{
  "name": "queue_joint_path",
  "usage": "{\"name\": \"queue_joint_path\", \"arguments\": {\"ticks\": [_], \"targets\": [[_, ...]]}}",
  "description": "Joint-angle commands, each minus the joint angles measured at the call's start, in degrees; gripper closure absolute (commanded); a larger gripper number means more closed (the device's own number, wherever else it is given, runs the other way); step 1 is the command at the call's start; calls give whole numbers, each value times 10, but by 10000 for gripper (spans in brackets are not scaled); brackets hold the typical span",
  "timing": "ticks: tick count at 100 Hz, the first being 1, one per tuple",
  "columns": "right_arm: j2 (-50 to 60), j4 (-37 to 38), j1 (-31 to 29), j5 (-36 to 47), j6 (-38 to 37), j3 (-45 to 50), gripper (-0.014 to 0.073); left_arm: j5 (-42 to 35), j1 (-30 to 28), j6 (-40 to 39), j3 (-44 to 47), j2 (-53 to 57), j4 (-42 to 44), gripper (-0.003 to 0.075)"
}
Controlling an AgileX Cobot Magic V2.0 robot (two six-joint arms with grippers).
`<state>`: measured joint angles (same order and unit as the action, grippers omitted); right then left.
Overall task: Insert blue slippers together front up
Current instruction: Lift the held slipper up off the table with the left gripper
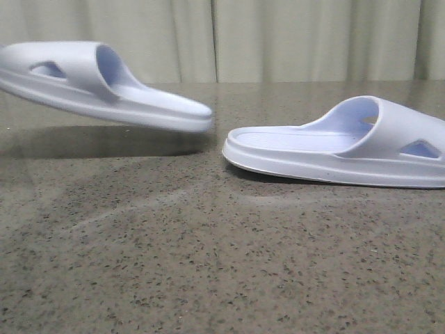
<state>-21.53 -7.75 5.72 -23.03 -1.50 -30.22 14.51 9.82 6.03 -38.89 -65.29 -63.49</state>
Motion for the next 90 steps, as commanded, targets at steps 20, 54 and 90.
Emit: {"name": "queue_joint_path", "arguments": {"ticks": [20,54,90], "targets": [[-77,3,-18,15,-96,-19,141,42,3,1,-13,72,-52,704],[-200,3,-18,18,-147,-19,269,72,3,1,-13,76,-60,704],[-301,-24,-18,45,-147,-19,265,77,3,1,-13,76,-60,704]]}}
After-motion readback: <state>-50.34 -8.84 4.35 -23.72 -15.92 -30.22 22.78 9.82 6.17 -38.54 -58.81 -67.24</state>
